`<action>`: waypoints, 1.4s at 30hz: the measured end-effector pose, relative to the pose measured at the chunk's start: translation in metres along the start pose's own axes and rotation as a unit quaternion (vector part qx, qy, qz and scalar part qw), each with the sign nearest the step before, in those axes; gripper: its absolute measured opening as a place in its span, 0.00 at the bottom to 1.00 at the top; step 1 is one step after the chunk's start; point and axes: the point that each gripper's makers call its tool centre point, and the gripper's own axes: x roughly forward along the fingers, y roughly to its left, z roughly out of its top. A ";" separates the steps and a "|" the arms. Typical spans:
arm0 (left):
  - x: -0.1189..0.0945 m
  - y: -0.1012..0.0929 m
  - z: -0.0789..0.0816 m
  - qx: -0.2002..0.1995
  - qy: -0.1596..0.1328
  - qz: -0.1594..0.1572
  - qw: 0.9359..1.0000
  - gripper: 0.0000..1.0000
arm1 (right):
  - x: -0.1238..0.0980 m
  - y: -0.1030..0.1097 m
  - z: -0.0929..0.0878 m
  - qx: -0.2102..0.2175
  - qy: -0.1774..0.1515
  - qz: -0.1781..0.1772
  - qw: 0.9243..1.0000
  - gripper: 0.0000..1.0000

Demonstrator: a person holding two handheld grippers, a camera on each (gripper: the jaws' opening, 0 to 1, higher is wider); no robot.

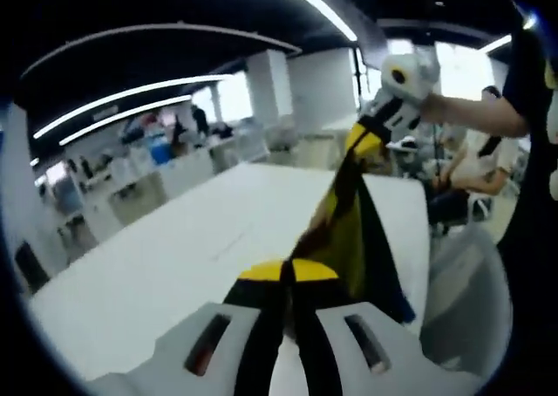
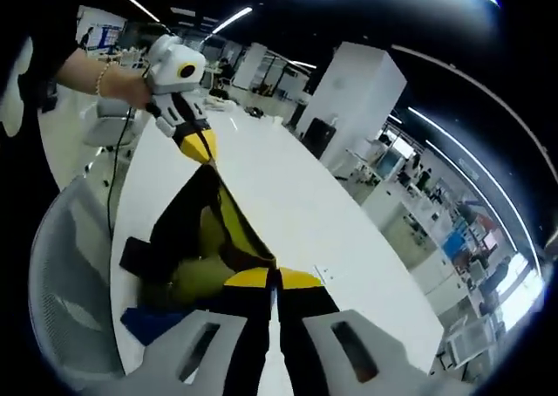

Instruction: Fold the garment on the visible template until the final outline fits inside the template.

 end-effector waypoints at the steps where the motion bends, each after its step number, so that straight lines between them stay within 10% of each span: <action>1: -0.003 0.001 0.007 -0.003 -0.007 0.005 1.000 0.00 | -0.003 -0.003 0.006 -0.002 -0.003 -0.006 1.000 0.02; 23: -0.065 0.005 0.141 -0.030 -0.141 0.061 0.988 0.00 | -0.083 -0.055 0.126 -0.072 -0.082 -0.101 0.989 0.02; 35: -0.101 -0.021 0.170 -0.008 -0.173 0.071 0.982 0.00 | -0.125 -0.038 0.144 -0.108 -0.096 -0.084 0.986 0.02; 42: -0.104 -0.049 0.148 -0.017 -0.137 0.055 0.989 0.00 | -0.130 -0.007 0.122 -0.110 -0.064 -0.040 0.991 0.02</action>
